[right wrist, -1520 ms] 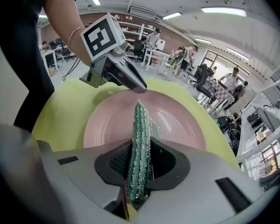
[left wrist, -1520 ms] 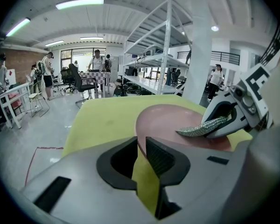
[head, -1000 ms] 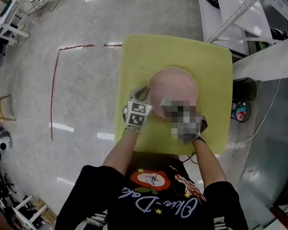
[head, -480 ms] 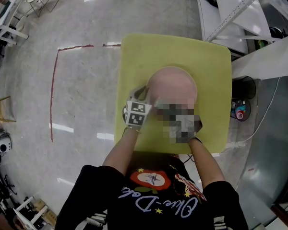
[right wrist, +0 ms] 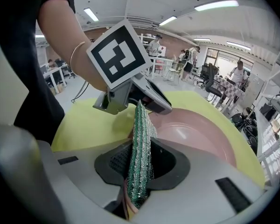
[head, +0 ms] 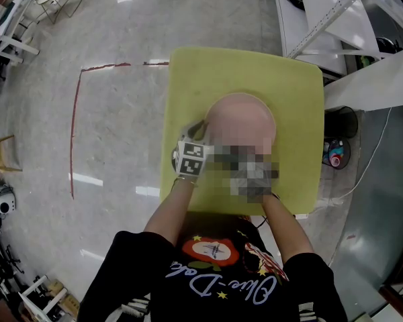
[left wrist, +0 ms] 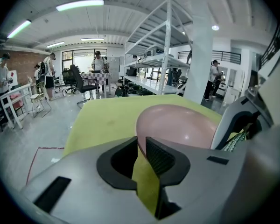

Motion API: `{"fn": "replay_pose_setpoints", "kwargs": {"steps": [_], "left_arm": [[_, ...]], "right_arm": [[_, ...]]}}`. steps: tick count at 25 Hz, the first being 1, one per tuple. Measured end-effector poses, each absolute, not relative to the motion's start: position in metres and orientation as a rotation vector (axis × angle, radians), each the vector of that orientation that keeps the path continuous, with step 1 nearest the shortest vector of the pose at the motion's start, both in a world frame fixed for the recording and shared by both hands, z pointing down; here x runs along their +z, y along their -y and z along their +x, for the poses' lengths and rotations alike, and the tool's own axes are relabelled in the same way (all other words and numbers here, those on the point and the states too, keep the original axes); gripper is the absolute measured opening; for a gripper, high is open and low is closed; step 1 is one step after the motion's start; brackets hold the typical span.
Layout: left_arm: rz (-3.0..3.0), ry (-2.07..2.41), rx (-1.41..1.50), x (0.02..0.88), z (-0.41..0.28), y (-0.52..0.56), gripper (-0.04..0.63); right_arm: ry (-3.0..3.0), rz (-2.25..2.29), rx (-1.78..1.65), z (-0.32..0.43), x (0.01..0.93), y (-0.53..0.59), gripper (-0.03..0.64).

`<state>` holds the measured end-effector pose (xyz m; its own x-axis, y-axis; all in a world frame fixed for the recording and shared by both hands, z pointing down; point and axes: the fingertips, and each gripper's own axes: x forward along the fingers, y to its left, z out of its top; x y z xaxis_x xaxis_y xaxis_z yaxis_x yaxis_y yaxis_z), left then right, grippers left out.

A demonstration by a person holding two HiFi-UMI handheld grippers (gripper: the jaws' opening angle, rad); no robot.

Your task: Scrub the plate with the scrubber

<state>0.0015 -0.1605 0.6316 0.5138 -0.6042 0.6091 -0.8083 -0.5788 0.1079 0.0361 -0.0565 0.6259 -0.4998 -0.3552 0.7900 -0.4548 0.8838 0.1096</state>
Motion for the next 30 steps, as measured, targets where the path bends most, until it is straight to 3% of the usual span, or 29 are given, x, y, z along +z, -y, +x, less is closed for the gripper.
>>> {"fn": "replay_pose_setpoints", "kwargs": {"steps": [14,30], "left_arm": [[2.481,1.169,0.693,0.610,-0.009,0.162,0.038],[2.661,1.280,0.379,0.454,-0.040,0.147,0.002]], "right_arm": [[2.197,0.818,0.188,0.065,0.600,0.083,0.060],[2.490,1.526,0.290,0.104,0.440,0.118,0.060]]}}
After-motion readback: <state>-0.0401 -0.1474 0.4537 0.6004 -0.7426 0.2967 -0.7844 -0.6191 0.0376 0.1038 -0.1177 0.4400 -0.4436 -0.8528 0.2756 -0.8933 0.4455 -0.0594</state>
